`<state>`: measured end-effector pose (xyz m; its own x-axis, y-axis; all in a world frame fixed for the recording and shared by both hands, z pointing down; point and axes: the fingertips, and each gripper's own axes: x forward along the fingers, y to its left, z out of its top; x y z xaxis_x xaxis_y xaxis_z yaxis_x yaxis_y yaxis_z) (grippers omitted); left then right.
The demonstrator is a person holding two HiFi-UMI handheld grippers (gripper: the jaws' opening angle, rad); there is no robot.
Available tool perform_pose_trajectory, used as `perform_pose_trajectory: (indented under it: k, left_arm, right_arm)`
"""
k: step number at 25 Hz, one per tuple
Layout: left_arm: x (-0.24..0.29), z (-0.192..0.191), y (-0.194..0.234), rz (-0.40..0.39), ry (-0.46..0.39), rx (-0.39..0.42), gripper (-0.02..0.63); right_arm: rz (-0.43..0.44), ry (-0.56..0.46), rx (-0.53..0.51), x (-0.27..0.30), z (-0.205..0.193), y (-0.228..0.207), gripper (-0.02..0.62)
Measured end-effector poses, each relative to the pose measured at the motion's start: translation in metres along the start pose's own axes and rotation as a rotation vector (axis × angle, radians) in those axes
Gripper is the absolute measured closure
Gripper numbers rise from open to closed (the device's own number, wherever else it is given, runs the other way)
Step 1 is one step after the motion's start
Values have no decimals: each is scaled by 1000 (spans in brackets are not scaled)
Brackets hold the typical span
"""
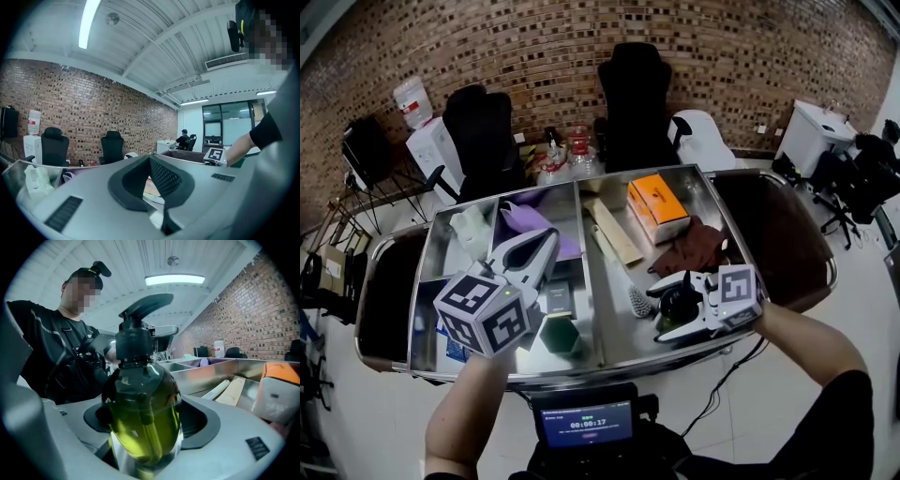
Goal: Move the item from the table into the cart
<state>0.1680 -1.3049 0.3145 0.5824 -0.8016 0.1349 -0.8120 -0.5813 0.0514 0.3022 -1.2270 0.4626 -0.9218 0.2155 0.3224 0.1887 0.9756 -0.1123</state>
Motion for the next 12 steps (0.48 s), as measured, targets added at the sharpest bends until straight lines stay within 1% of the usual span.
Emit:
perform_pose_trajectory:
  k: [1, 3, 5, 9, 11, 12]
  left_arm:
    - [-2, 0, 0, 2, 0, 0, 621]
    - [-3, -1, 0, 3, 0, -2, 621]
    - [-4, -2, -2, -2, 0, -3, 621]
    - [-11, 5, -4, -9, -7, 5, 621]
    - [-16, 10, -4, -7, -20, 5, 621]
    - [-19, 12, -3, -6, -26, 2, 621]
  right_arm:
    - [-6, -9, 0, -1, 3, 0, 247]
    - [-18, -13, -8, -5, 5, 0, 215]
    - [-26, -11, -14, -8, 7, 1, 215]
    - [-54, -79, -2, -17, 34, 7, 215]
    - [-81, -68, -6, -23, 41, 7, 215]
    - [-96, -61, -10, -26, 43, 7, 199]
